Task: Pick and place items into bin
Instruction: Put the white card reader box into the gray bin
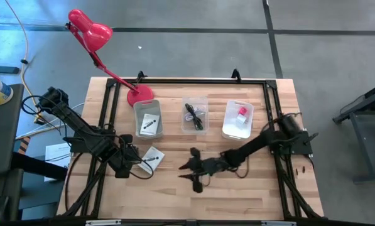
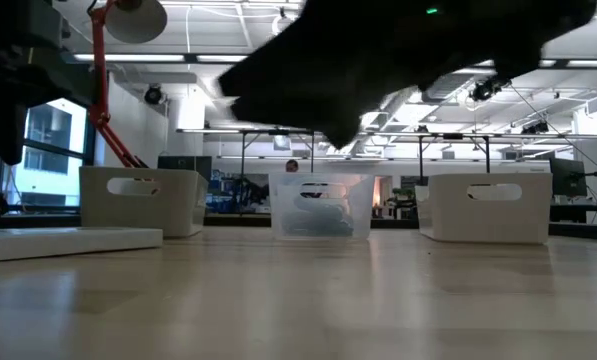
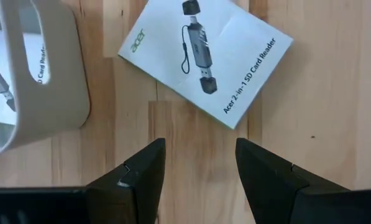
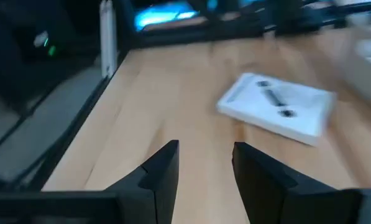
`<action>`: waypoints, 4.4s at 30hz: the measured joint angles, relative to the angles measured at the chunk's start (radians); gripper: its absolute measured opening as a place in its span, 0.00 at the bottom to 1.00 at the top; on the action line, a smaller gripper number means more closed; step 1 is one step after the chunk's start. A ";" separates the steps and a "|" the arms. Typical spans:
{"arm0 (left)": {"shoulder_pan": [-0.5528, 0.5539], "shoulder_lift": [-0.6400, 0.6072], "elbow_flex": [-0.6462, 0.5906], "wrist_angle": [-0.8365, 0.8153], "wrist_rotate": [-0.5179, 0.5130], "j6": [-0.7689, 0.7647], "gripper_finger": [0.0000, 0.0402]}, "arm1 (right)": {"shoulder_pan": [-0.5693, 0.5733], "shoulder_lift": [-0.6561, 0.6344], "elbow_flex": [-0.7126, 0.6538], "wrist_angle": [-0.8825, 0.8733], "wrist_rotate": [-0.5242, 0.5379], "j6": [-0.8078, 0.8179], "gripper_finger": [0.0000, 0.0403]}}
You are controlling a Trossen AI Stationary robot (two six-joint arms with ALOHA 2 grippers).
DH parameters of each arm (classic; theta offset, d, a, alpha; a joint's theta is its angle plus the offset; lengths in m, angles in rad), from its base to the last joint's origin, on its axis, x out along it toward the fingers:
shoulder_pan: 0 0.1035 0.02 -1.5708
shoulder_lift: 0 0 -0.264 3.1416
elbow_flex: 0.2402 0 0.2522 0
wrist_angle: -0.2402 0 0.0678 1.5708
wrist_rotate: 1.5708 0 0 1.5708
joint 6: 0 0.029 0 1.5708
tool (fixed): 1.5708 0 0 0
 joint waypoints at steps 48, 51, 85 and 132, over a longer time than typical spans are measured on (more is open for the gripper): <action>0.165 0.349 0.000 0.237 -0.026 -0.041 0.25 | -0.040 0.199 0.395 -0.576 0.145 -0.122 0.35; 0.165 0.349 0.000 0.240 -0.047 -0.055 0.25 | -0.040 0.199 0.395 -0.571 0.163 -0.119 0.35; 0.165 0.415 0.002 0.460 -0.068 0.051 0.25 | -0.122 0.198 0.395 -0.743 0.056 -0.199 0.35; 0.230 0.110 -0.003 0.199 0.063 -0.433 0.25 | -0.202 0.270 0.397 -0.573 -0.181 -0.234 0.35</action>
